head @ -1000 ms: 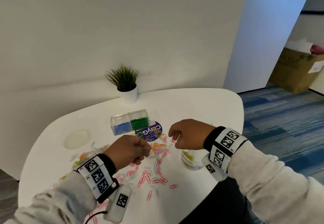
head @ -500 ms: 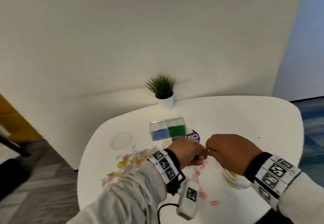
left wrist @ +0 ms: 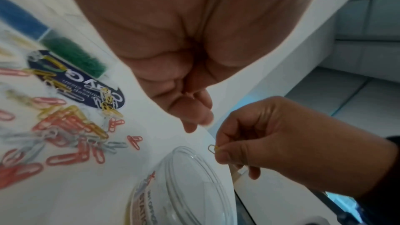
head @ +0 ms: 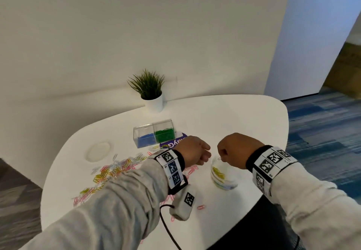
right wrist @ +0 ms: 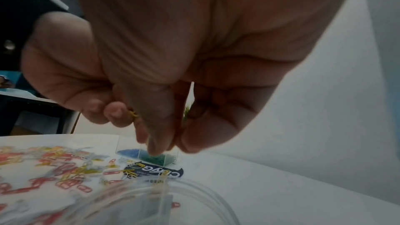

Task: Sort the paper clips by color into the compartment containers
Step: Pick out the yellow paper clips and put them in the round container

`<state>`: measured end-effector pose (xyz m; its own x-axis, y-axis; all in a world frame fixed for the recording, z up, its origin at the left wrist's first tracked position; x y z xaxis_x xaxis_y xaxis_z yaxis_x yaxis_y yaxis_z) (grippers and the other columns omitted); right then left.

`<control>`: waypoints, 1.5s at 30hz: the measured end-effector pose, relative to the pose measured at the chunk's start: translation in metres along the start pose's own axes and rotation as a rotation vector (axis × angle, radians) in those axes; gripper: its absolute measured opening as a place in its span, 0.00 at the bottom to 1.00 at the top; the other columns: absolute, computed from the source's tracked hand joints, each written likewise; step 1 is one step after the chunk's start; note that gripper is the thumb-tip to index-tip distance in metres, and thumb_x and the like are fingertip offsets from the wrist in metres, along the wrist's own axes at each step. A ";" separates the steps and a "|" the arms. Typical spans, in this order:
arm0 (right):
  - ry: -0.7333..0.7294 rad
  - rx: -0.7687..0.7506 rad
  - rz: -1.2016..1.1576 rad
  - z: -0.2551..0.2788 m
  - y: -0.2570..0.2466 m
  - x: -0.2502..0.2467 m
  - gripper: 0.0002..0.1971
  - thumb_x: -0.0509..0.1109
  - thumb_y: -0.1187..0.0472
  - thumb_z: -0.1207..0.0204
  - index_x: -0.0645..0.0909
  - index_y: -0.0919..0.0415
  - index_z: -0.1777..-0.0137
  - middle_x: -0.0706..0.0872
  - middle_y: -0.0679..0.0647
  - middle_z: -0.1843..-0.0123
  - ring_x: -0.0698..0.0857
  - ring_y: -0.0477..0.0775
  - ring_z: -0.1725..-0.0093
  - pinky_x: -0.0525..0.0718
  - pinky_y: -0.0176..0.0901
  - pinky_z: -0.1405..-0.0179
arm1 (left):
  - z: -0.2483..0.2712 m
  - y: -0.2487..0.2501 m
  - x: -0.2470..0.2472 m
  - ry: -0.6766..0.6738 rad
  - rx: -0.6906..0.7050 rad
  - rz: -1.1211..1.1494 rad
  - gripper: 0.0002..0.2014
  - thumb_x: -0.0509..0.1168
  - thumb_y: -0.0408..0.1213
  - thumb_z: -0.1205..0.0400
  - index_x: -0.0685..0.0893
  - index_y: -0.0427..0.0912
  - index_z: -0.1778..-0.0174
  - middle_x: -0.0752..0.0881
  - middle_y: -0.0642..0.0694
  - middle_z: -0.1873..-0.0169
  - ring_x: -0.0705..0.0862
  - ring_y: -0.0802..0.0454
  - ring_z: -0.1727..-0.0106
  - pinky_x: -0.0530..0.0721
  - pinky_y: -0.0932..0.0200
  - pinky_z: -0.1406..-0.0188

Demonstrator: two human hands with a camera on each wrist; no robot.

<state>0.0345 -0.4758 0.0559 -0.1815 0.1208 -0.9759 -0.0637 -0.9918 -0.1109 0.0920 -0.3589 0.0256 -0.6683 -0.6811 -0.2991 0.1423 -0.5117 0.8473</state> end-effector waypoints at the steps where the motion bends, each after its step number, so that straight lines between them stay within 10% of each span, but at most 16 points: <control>1: -0.013 0.007 -0.007 0.000 0.001 0.002 0.05 0.69 0.57 0.21 0.85 0.51 0.55 0.85 0.45 0.54 0.84 0.49 0.51 0.79 0.40 0.58 | -0.002 0.002 0.005 -0.034 0.019 -0.015 0.12 0.54 0.20 0.16 0.80 0.33 0.43 0.89 0.36 0.55 0.88 0.46 0.59 0.88 0.57 0.59; 4: -0.058 0.024 -0.044 -0.002 0.003 0.011 0.07 0.70 0.59 0.21 0.88 0.52 0.47 0.86 0.47 0.46 0.85 0.50 0.46 0.80 0.39 0.53 | -0.008 0.008 0.015 -0.078 0.076 -0.115 0.13 0.60 0.18 0.17 0.77 0.33 0.39 0.88 0.32 0.44 0.89 0.40 0.41 0.86 0.46 0.37; 9: -0.039 0.092 -0.114 -0.004 0.024 0.012 0.10 0.69 0.60 0.20 0.88 0.50 0.44 0.87 0.46 0.42 0.85 0.50 0.42 0.84 0.43 0.43 | -0.007 0.024 0.025 -0.027 0.242 -0.545 0.07 0.68 0.31 0.21 0.87 0.41 0.49 0.93 0.46 0.55 0.91 0.50 0.51 0.89 0.50 0.46; 14: -0.048 0.122 -0.057 -0.004 0.042 0.023 0.12 0.66 0.60 0.20 0.83 0.45 0.41 0.81 0.45 0.40 0.81 0.49 0.41 0.79 0.40 0.44 | 0.001 0.027 0.051 -0.059 0.414 -1.016 0.11 0.67 0.45 0.17 0.90 0.51 0.42 0.88 0.51 0.44 0.83 0.49 0.40 0.81 0.56 0.45; 19: 0.010 0.114 -0.055 -0.009 0.036 0.021 0.12 0.64 0.57 0.18 0.81 0.45 0.38 0.75 0.42 0.45 0.80 0.49 0.42 0.78 0.40 0.45 | 0.010 0.019 0.023 -0.023 0.427 -1.017 0.15 0.62 0.47 0.13 0.84 0.54 0.32 0.85 0.50 0.34 0.81 0.50 0.34 0.78 0.55 0.35; 32: 0.036 -0.225 0.035 -0.031 -0.109 0.026 0.12 0.59 0.44 0.16 0.74 0.36 0.35 0.73 0.36 0.39 0.76 0.41 0.36 0.75 0.35 0.38 | 0.118 -0.126 -0.274 0.229 -0.061 -1.261 0.09 0.62 0.49 0.16 0.85 0.55 0.46 0.85 0.54 0.47 0.81 0.54 0.45 0.79 0.59 0.46; 40: -0.066 -0.238 -0.042 -0.090 -0.160 0.065 0.16 0.62 0.62 0.18 0.81 0.47 0.34 0.80 0.47 0.35 0.80 0.50 0.39 0.78 0.39 0.40 | 0.124 -0.201 -0.275 0.291 -0.129 -1.099 0.11 0.63 0.50 0.17 0.86 0.53 0.45 0.84 0.54 0.44 0.81 0.53 0.42 0.79 0.57 0.41; 45: -0.130 -0.212 -0.035 -0.113 -0.182 0.081 0.08 0.65 0.56 0.18 0.85 0.48 0.44 0.84 0.48 0.44 0.83 0.50 0.47 0.81 0.40 0.47 | 0.123 -0.217 -0.277 0.355 -0.124 -1.020 0.08 0.64 0.49 0.19 0.85 0.53 0.49 0.84 0.55 0.51 0.81 0.53 0.47 0.79 0.59 0.47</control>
<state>0.1427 -0.2907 -0.0238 -0.3086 0.1458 -0.9399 0.1323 -0.9720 -0.1942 0.1562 0.0054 -0.0214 -0.2670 -0.0078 -0.9637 -0.2741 -0.9580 0.0837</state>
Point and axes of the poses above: each hand's wrist, its own z-axis away from the middle knuckle, its own x-axis out of the palm, y = z × x, the point moved 8 cm from there along -z, towards the middle knuckle
